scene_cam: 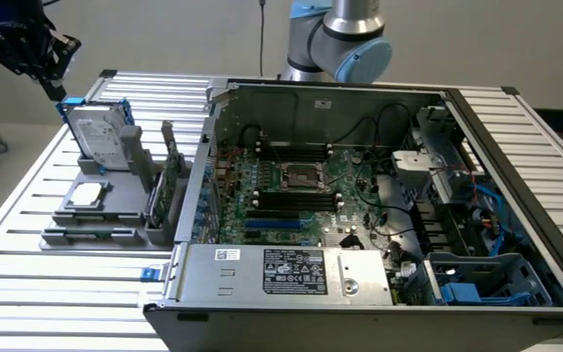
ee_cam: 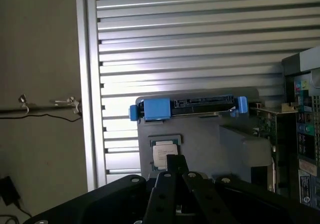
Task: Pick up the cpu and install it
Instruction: 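Reach for the cpu, then pick up the cpu and move it towards the insertion slot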
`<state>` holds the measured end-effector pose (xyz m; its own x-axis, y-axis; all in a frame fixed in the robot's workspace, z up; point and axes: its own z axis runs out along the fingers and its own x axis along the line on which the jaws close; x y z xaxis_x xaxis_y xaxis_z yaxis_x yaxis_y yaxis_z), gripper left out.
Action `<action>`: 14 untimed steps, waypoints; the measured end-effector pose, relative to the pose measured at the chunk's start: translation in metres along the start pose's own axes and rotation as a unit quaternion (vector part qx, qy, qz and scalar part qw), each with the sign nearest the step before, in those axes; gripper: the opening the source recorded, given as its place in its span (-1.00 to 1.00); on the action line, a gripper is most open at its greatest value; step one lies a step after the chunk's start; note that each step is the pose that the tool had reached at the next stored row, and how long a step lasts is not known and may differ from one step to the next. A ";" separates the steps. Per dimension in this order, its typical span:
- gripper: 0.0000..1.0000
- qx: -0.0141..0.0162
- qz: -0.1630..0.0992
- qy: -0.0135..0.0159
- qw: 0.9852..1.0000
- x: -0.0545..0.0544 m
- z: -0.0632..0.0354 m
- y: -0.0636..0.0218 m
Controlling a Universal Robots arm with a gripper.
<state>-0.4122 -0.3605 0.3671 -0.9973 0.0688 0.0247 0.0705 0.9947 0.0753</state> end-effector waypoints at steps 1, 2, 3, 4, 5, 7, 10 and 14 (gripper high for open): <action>-0.79 0.000 0.000 0.000 1.000 0.000 0.0001 0.0000; -0.79 0.000 0.000 0.000 1.000 0.000 0.0002 0.0000; -0.79 0.000 0.000 0.000 1.000 0.000 0.0003 0.0000; -0.79 0.000 0.000 0.000 1.000 0.000 0.0004 0.0000; -0.79 0.000 0.000 0.000 1.000 0.000 0.0005 0.0000; -0.79 0.000 0.000 0.000 1.000 0.000 0.0007 -0.0001; -0.79 0.000 0.000 0.000 1.000 0.000 0.0009 -0.0001; -0.54 0.000 0.000 0.000 1.000 0.000 0.0012 -0.0001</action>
<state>-0.4123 -0.3605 0.3658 -0.9973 0.0689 0.0245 0.0705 0.9947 0.0754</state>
